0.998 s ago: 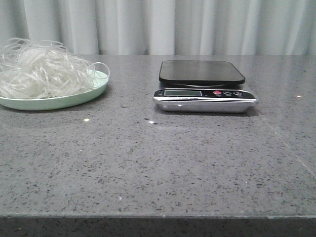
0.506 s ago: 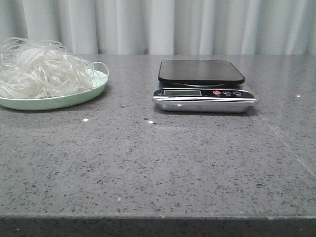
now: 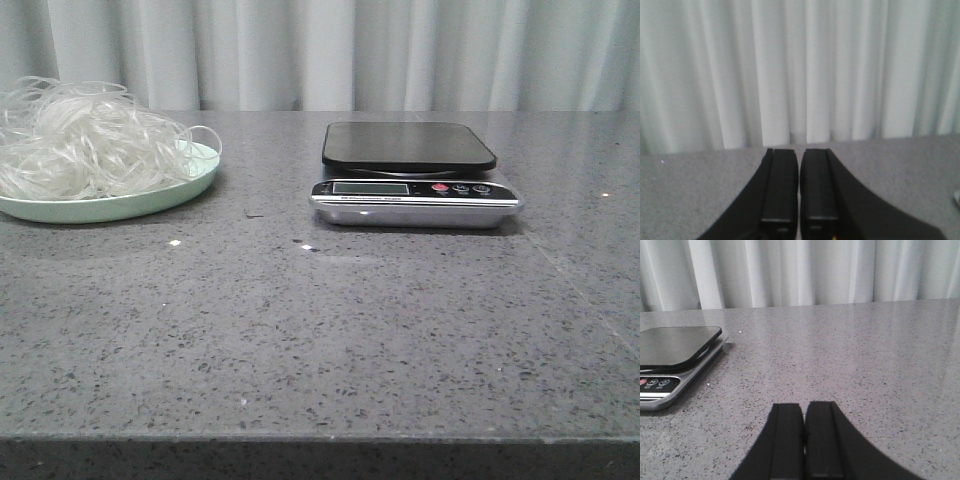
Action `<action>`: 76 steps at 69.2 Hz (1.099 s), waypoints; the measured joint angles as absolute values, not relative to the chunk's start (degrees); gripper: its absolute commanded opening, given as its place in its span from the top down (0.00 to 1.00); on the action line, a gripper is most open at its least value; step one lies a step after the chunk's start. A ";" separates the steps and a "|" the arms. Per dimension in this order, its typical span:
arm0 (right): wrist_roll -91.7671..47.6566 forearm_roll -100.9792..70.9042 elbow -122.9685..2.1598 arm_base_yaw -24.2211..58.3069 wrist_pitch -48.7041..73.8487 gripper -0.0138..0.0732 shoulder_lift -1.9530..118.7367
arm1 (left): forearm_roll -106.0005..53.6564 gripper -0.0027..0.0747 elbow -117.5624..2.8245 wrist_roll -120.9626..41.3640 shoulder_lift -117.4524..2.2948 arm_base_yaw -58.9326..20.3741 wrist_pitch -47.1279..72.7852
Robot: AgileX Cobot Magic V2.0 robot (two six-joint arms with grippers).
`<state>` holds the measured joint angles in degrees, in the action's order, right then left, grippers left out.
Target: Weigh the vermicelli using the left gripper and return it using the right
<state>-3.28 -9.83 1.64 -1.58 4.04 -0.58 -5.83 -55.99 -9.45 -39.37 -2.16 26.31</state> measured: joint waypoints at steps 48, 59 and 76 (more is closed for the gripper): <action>-3.28 -9.83 1.64 -1.58 4.04 0.67 -0.58 | -7.06 0.07 -74.20 -12.18 -82.67 -13.87 42.77; -3.28 -9.83 1.64 -1.58 4.04 0.67 -0.58 | -7.06 0.07 -75.00 -12.55 -88.61 -13.87 43.13; -3.28 -9.83 1.64 -1.58 4.04 0.67 -0.58 | -7.65 0.07 -75.35 -12.67 -95.62 -13.87 43.02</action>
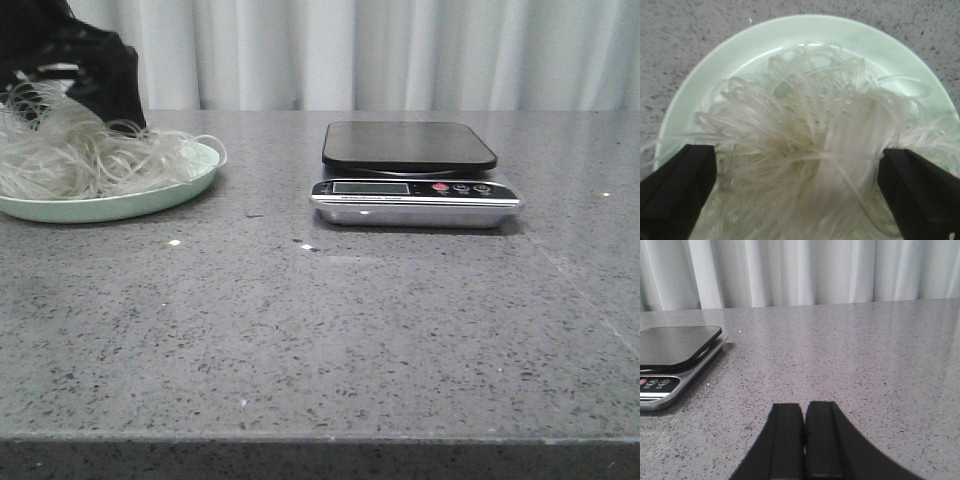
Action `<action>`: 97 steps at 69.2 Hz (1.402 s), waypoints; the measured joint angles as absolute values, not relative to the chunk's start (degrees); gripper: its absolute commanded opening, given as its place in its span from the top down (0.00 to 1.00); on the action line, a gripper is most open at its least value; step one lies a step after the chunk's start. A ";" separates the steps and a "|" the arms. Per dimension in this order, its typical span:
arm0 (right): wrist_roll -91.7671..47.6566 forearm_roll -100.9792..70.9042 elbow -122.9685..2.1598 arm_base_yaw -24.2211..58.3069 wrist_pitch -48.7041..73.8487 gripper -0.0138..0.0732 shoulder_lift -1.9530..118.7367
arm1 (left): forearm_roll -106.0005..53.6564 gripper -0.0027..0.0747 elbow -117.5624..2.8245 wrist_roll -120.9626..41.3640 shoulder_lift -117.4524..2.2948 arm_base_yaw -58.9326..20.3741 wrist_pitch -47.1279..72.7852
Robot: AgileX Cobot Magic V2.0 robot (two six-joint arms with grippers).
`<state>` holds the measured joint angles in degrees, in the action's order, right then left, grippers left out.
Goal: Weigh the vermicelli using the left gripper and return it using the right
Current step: 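Lower the left gripper into the vermicelli pile and grasp it, then lift the vermicelli with the left gripper and carry it over the scale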
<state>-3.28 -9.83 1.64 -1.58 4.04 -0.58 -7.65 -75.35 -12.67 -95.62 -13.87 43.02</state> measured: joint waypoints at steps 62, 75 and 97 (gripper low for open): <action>-3.28 -9.83 1.64 -1.58 4.04 0.67 -0.58 | -7.90 0.78 -85.26 -12.67 -99.00 -14.06 54.86; -3.28 -9.83 1.64 -1.58 4.04 0.67 -0.58 | -8.51 0.78 -96.23 -12.76 -99.13 -14.06 60.97; -3.28 -9.83 1.64 -1.58 4.29 0.67 -0.58 | -19.94 0.78 -109.50 -12.76 -98.92 -16.58 60.25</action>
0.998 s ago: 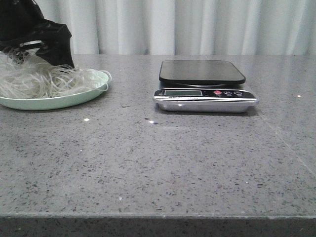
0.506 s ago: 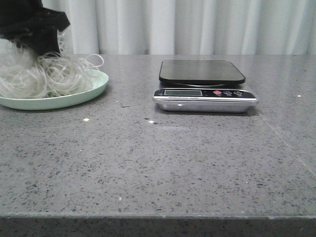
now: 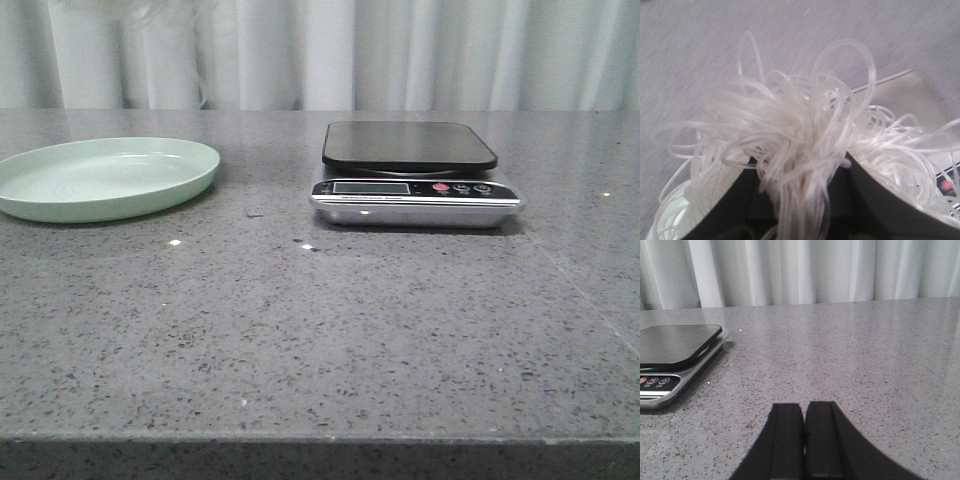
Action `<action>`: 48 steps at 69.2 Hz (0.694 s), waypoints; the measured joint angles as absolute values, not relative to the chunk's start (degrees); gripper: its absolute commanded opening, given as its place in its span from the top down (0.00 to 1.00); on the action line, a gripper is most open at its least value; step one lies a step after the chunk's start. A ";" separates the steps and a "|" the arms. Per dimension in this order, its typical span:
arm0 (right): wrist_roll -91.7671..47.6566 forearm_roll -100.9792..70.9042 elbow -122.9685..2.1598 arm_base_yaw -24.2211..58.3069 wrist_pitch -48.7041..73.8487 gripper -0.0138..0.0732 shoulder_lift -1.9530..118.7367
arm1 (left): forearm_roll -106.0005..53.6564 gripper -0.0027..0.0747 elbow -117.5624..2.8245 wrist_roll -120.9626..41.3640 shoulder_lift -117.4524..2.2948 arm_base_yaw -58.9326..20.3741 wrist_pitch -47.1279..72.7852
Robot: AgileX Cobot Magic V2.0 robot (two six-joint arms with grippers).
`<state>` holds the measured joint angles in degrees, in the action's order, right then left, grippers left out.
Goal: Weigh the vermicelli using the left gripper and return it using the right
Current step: 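Lift the vermicelli with the left gripper and carry it over the scale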
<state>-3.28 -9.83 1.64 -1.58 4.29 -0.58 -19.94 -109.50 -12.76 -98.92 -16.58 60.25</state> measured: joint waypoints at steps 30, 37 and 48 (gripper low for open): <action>-3.28 -9.83 1.64 -1.58 4.49 0.67 -0.58 | -19.45 0.78 -110.00 -12.76 -105.83 -33.78 47.00; -3.28 -9.83 1.64 -1.58 4.49 0.67 -0.58 | -17.59 0.78 -110.00 -12.76 -108.43 -36.04 44.55; -3.28 -9.83 1.64 -1.58 4.58 0.67 -0.58 | -16.10 0.78 -110.00 -12.76 -112.55 -38.11 42.23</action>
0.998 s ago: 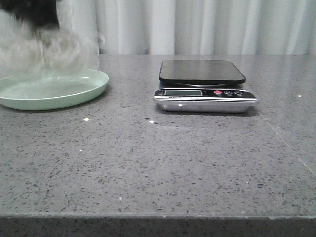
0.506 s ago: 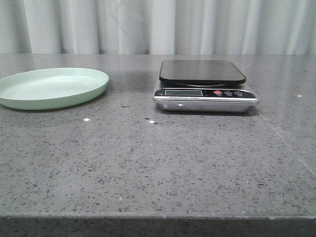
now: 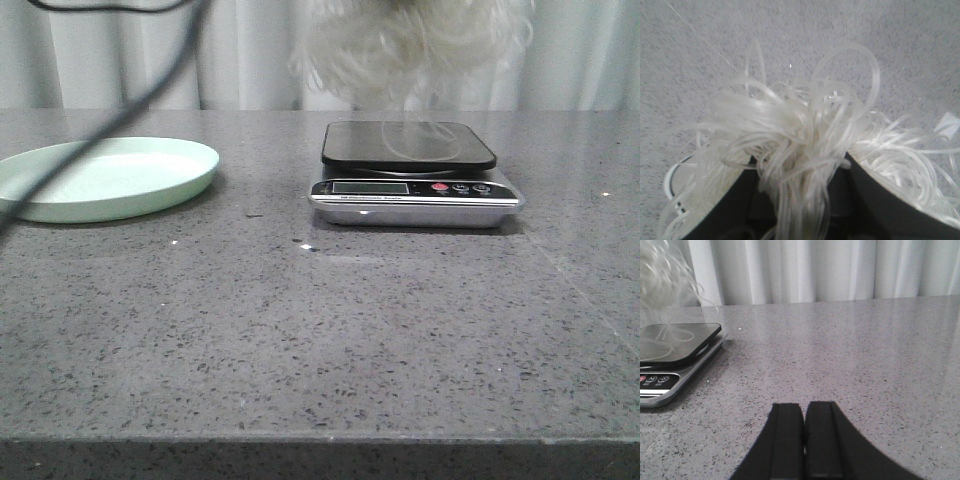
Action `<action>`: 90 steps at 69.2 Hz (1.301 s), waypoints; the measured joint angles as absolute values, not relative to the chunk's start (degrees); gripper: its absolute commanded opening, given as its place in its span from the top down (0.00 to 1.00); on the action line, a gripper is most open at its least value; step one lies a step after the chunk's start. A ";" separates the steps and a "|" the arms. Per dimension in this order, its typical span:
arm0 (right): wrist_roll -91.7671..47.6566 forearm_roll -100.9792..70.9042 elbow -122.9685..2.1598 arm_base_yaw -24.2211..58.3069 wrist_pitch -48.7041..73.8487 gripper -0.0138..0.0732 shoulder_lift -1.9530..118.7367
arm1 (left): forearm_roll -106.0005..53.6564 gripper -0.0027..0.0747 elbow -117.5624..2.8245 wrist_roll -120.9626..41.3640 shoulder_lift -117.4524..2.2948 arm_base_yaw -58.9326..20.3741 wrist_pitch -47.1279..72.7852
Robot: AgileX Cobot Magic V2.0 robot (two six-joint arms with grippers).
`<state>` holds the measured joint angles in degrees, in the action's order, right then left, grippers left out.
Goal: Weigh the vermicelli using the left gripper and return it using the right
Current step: 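Lift the vermicelli with the left gripper and carry it over the scale, then lower the vermicelli onto the scale pan and open the left gripper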
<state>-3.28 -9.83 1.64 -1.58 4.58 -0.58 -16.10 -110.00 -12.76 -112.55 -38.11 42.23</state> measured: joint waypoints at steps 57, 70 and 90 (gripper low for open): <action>-3.28 -9.83 1.64 -1.58 4.58 0.67 -0.58 | -14.86 0.21 -110.00 -12.76 -117.18 -38.36 41.25; -3.28 -9.83 1.64 -1.58 4.58 0.67 -0.58 | -14.76 0.21 -110.00 -12.76 -116.12 -38.36 41.25; -3.28 -9.83 1.64 -1.58 4.58 0.67 -0.58 | -14.25 0.22 -110.00 -12.76 -108.73 -37.99 43.24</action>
